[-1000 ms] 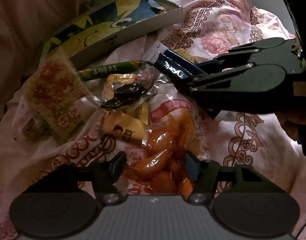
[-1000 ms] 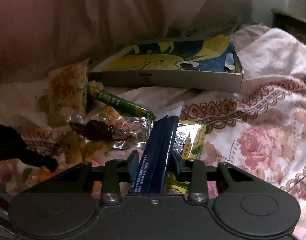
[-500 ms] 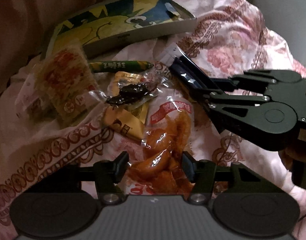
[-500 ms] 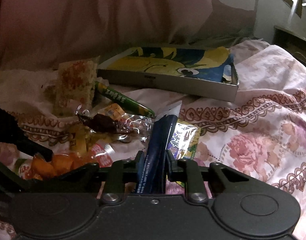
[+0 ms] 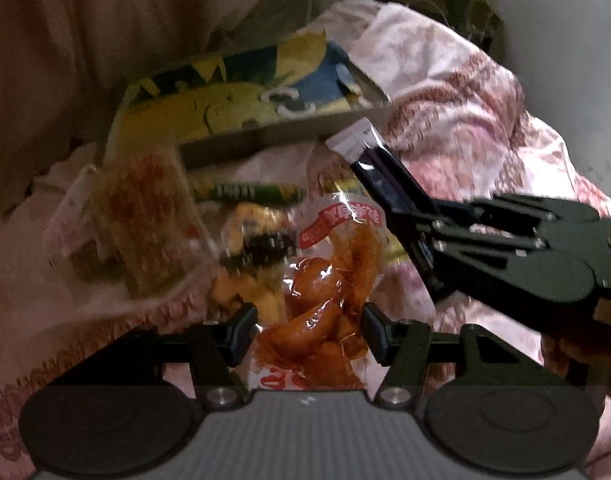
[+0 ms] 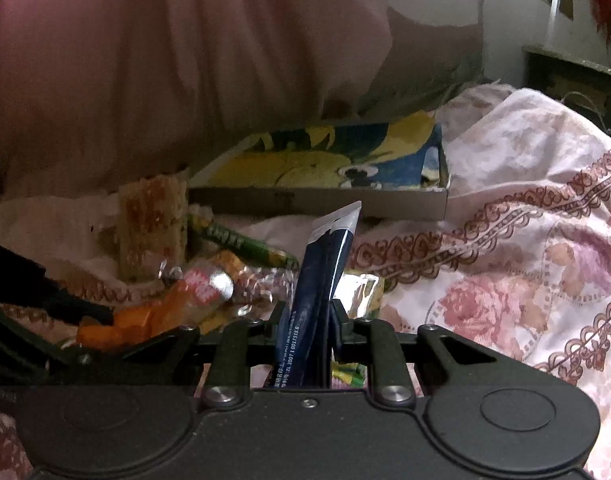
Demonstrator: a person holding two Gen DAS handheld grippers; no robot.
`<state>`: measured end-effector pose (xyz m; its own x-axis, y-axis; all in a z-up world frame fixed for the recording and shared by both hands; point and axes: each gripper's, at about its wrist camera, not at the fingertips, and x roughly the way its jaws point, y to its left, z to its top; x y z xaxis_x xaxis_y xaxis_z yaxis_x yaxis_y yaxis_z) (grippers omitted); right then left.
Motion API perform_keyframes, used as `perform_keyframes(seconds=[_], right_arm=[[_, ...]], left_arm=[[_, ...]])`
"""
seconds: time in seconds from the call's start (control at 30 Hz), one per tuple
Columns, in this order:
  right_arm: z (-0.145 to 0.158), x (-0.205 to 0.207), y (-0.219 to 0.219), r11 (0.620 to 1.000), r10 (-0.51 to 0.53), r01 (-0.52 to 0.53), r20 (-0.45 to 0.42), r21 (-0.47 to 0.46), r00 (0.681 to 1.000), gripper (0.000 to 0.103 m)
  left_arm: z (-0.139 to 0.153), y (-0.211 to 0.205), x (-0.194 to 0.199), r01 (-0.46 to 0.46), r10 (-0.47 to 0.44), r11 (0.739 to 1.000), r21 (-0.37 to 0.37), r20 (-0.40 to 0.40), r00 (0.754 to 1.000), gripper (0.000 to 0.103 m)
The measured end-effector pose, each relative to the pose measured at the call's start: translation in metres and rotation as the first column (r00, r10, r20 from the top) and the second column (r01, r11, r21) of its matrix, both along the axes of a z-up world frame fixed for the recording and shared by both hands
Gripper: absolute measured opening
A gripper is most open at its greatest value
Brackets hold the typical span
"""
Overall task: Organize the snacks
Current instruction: 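Carry the dark blue packet into the cartoon-printed tray and open the right gripper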
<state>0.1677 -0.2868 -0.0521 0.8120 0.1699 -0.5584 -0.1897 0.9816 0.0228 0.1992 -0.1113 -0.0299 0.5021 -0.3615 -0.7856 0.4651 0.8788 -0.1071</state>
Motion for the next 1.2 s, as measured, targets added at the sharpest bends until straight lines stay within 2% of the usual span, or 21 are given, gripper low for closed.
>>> perform_keyframes(seconds=[0.27, 0.4, 0.7, 0.93, 1.1, 1.2], right_arm=[[0.016, 0.019, -0.01, 0.998, -0.033, 0.028, 0.079, 0.062, 0.996, 0.022], [0.027, 0.04, -0.01, 0.997, -0.027, 0.02, 0.108, 0.071, 0.994, 0.023], [0.045, 0.118, -0.012, 0.998, -0.038, 0.027, 0.188, 0.056, 0.981, 0.023], [0.036, 0.178, -0.015, 0.996, -0.061, 0.05, 0.16, 0.071, 0.985, 0.023], [0.025, 0.203, -0.012, 0.995, -0.061, 0.053, 0.107, 0.08, 0.992, 0.023], [0.019, 0.212, -0.008, 0.996, -0.056, 0.051, 0.082, 0.068, 0.995, 0.023]], left_arm=[[0.025, -0.004, 0.046, -0.094, 0.1, 0.993, -0.075, 0.075, 0.992, 0.061], [0.035, -0.007, 0.083, -0.128, 0.137, 0.988, -0.083, 0.119, 0.983, 0.061], [0.039, -0.019, 0.166, -0.184, 0.201, 0.977, -0.109, 0.178, 0.963, 0.062], [0.024, -0.017, 0.222, -0.263, 0.282, 0.956, -0.13, 0.164, 0.945, 0.062], [0.006, -0.014, 0.241, -0.294, 0.311, 0.947, -0.129, 0.144, 0.939, 0.063], [-0.002, -0.015, 0.247, -0.307, 0.318, 0.946, -0.104, 0.128, 0.939, 0.063]])
